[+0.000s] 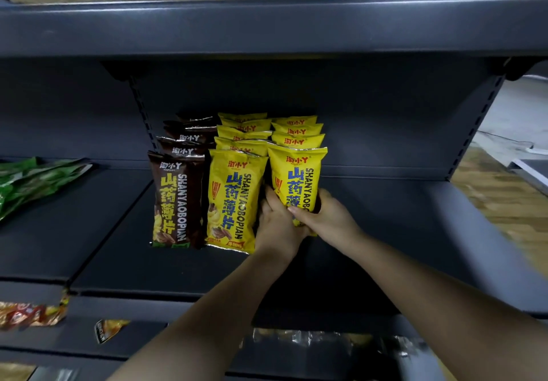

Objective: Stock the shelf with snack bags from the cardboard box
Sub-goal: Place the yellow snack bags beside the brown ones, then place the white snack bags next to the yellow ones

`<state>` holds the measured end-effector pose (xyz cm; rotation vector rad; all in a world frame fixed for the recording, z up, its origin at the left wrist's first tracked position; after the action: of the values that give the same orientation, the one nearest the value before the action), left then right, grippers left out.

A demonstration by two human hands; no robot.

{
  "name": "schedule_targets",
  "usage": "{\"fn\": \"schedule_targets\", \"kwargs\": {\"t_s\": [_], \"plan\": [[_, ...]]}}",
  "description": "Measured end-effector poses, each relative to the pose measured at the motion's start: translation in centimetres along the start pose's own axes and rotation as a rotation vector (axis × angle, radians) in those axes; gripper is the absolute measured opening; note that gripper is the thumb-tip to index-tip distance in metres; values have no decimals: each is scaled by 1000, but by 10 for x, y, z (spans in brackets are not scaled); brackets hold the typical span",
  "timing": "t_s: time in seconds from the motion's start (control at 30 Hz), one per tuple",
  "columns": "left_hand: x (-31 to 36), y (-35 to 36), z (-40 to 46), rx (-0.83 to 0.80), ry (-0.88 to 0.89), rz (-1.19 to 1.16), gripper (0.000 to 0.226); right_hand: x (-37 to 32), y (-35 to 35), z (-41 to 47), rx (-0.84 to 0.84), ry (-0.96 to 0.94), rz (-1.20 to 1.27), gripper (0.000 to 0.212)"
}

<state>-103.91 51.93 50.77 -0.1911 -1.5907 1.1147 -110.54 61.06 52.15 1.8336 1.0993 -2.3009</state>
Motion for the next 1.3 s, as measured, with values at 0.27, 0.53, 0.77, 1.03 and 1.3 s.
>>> {"fn": "schedule_targets", "kwargs": {"t_s": [0.27, 0.53, 0.77, 1.03, 1.3], "plan": [[23, -2, -32, 224, 71, 283, 71, -10, -1, -29, 101, -3, -112, 49], [53, 14, -126, 505, 324, 104, 42, 10, -51, -101, 145, -167, -32, 22], [56, 79, -206, 248, 458, -33, 20, 67, -89, -198, -5, -236, 18, 15], [25, 183, -280, -498, 197, 272, 20, 223, -95, -279, -334, 263, -245, 20], [-37, 263, -283, -874, -97, 349, 16, 317, -64, -291, -473, 625, -356, 26]]}}
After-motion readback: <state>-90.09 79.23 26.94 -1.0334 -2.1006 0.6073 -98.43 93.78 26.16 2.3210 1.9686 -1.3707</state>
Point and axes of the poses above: each hand's wrist, its own z-axis towards the middle knuckle, its own y-axis out of the palm, x = y × z, the point moved 2 cm from there along z, towards the middle knuckle, and after that the axes turned 4 degrees about z, right-handed, at the moved point
